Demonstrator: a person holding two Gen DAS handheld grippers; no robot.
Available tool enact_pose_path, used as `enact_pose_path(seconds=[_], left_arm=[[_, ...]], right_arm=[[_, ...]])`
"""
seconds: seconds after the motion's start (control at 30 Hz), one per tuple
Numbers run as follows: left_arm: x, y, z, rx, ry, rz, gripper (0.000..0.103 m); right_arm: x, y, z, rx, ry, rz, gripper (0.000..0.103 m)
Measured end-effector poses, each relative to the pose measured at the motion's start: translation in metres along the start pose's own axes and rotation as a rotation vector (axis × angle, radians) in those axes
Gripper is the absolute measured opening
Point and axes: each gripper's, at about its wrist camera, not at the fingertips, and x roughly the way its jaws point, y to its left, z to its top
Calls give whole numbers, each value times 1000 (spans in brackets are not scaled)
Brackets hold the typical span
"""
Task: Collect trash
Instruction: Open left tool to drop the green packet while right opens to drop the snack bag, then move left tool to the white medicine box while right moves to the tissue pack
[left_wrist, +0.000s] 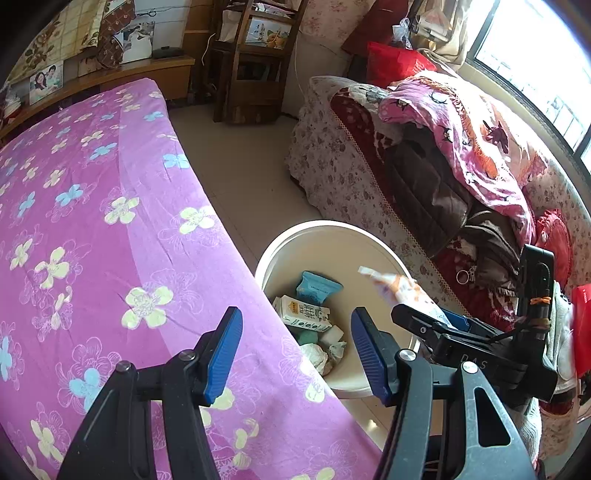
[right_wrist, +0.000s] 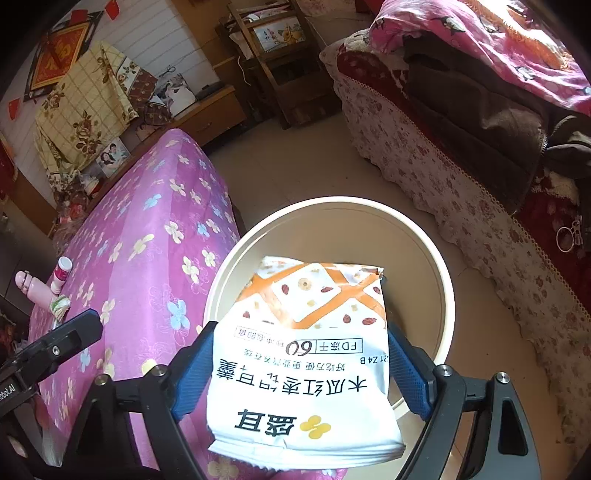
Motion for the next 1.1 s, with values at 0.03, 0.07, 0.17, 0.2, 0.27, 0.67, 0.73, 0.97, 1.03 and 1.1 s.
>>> enact_pose_path(seconds=[0.03, 0.07, 0.17, 0.2, 0.27, 0.67, 0.73, 0.97, 1.03, 1.1], left_arm=[[-1, 1, -1, 0, -2, -1, 62], [-2, 1, -1, 0, -3, 0, 62], [-3, 1, -3, 5, -6, 5, 62], [-4, 2, -4, 6, -7, 7, 62], [-7, 3, -5, 8, -12, 12, 62], [-35, 29, -16, 8, -52, 96, 62], [-42, 39, -19, 1, -58, 116, 62], [-79, 93, -34, -57, -82, 202, 62], [-89, 110, -38, -82, -85, 222, 62], [-100, 130, -44, -104, -90, 247, 62]], right_arm=[[-1, 0, 0, 5, 9, 9, 88], [-4, -1, -1, 9, -1, 23, 88], [-6, 3, 0, -12, -10, 2, 89], [-5, 4, 0, -12, -4, 1, 89], [-6, 5, -1, -13, -1, 10, 89], [-29, 63, -8, -122, -43, 27, 89], [-29, 79, -10, -145, -37, 37, 89], [-27, 144, -19, -247, -39, 104, 89], [-24, 166, -22, -279, -26, 128, 89], [-20, 186, -27, -306, -9, 152, 89]])
